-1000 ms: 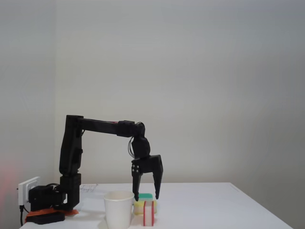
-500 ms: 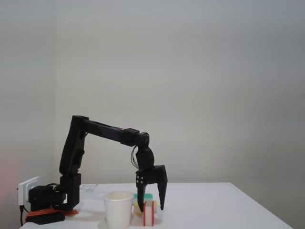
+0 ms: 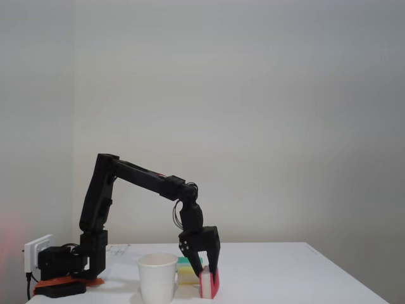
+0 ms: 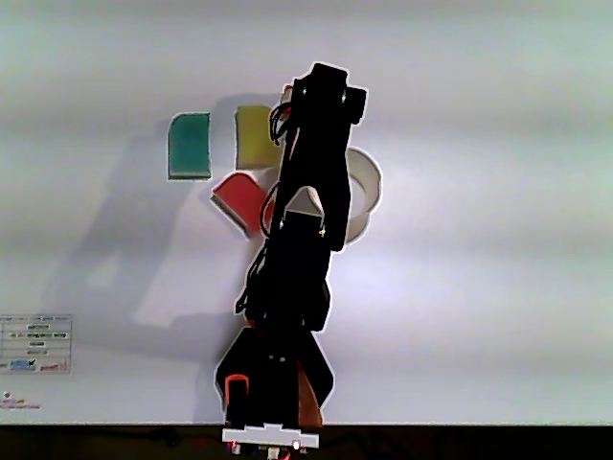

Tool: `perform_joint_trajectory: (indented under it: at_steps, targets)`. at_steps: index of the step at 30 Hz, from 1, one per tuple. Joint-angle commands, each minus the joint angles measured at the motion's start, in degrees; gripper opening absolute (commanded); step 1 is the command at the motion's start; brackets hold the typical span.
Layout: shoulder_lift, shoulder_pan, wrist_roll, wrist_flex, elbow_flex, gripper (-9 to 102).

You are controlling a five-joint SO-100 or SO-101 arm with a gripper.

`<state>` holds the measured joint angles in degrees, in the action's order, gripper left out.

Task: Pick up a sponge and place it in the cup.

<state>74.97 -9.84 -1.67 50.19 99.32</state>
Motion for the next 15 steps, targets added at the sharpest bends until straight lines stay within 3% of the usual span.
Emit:
perform_joint_trajectory:
  at_steps: [1,7,15]
  targets:
    - [1.93,-0.79,-1.14,0.88,0.35,0]
    - [5.54,-0.79,-2.64,4.31,-1.93,0]
    - [11.69,0.79,-0.70,20.21,-15.91,0]
